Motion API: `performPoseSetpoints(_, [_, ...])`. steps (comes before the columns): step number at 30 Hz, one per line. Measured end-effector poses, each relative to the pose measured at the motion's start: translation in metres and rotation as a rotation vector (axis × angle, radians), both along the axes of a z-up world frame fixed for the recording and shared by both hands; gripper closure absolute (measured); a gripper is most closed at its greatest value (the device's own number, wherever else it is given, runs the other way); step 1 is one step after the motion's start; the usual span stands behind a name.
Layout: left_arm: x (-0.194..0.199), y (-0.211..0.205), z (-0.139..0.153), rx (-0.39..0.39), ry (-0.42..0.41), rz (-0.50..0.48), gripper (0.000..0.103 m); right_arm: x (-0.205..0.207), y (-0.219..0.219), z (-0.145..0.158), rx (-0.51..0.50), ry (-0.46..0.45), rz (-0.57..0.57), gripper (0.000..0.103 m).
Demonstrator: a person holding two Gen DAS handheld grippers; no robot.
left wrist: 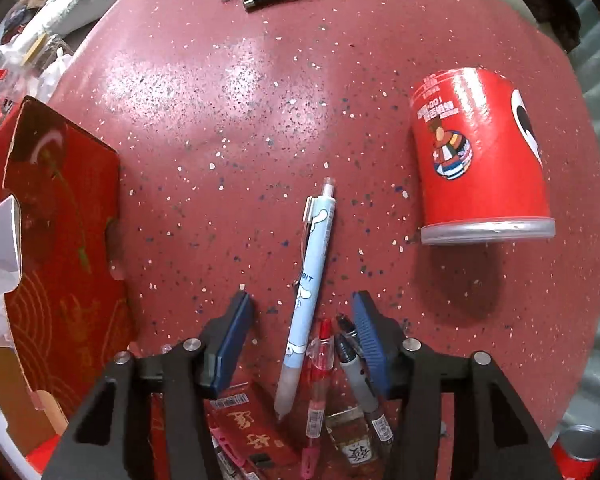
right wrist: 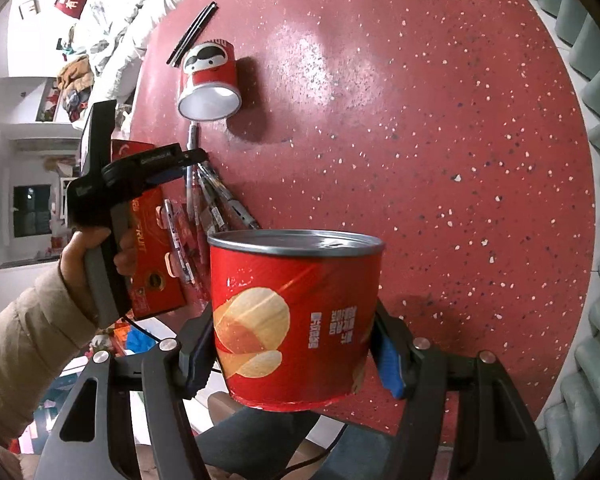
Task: Organize rigid objects
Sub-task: 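Lower the left gripper to the light blue pen and grasp it, then carry the blue pen with the left gripper while the right gripper carries the chip can toward the box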
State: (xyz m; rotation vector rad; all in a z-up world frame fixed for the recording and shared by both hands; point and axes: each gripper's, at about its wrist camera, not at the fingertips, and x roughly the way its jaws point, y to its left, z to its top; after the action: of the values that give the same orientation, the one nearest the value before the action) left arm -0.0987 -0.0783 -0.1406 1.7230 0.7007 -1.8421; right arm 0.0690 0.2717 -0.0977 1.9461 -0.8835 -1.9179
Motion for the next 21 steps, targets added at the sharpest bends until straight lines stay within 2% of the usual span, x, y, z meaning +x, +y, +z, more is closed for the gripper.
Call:
performPoseSetpoints(2, [0.001,-0.002,0.0,0.003,-0.003,-0.001,0.049,0.001,-0.001,-0.001,-0.002,-0.005,0.001,0.034])
performPoseSetpoints(4, [0.002,-0.003,0.001,0.008,-0.007,-0.012,0.054,0.001,-0.001,-0.003,-0.005,-0.01,0.004,0.034])
performPoseSetpoints(6, [0.001,0.0,0.005,0.007,-0.013,-0.062,0.091,0.003,-0.002,-0.004,-0.001,-0.014,0.009,0.034])
performPoseSetpoints(9, [0.006,0.001,0.007,0.027,-0.025,-0.092,0.091,0.004,-0.006,-0.002,0.001,-0.012,0.007,0.034])
performPoseSetpoints(12, [0.016,0.0,0.017,0.019,-0.011,-0.076,0.091,0.005,-0.006,0.002,0.003,-0.002,-0.002,0.034])
performPoseSetpoints(21, [0.045,0.009,0.08,0.008,0.102,-0.097,0.091,0.003,-0.011,0.019,0.032,0.036,-0.03,0.034])
